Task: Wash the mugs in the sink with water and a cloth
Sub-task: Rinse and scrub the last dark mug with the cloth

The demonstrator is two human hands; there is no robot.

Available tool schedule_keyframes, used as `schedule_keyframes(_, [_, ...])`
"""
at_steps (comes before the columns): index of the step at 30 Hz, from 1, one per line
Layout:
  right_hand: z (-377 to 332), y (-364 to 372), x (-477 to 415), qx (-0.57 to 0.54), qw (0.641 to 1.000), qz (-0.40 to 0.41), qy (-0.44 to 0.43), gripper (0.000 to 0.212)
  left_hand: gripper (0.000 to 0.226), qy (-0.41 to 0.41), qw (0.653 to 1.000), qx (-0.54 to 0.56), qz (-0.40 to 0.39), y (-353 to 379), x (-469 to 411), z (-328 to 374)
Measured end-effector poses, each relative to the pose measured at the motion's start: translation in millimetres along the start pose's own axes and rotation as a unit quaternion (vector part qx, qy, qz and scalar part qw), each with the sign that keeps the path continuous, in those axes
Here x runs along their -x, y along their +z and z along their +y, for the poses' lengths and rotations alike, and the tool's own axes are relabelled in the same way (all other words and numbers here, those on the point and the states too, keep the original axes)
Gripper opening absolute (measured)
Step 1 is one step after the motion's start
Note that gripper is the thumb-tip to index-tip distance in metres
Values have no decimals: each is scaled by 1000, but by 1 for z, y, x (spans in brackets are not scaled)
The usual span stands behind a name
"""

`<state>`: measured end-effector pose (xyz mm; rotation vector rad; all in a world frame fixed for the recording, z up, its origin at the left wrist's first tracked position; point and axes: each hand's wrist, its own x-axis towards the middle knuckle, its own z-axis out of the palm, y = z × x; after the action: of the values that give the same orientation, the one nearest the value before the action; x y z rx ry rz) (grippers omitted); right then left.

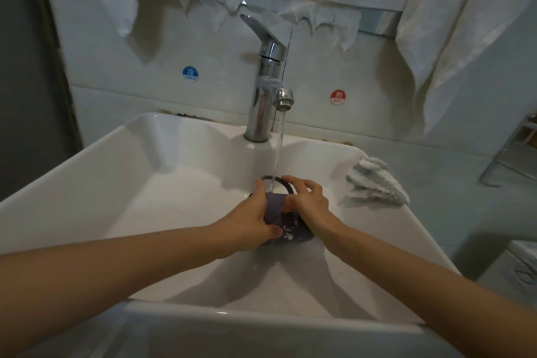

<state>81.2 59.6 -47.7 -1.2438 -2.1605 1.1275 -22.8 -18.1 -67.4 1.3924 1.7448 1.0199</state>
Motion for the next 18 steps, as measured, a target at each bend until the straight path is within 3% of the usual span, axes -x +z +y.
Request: schedule_keyframes(18, [1,2,-1,28,999,-15,5,53,101,1,1000,5,0,0,-1,-1])
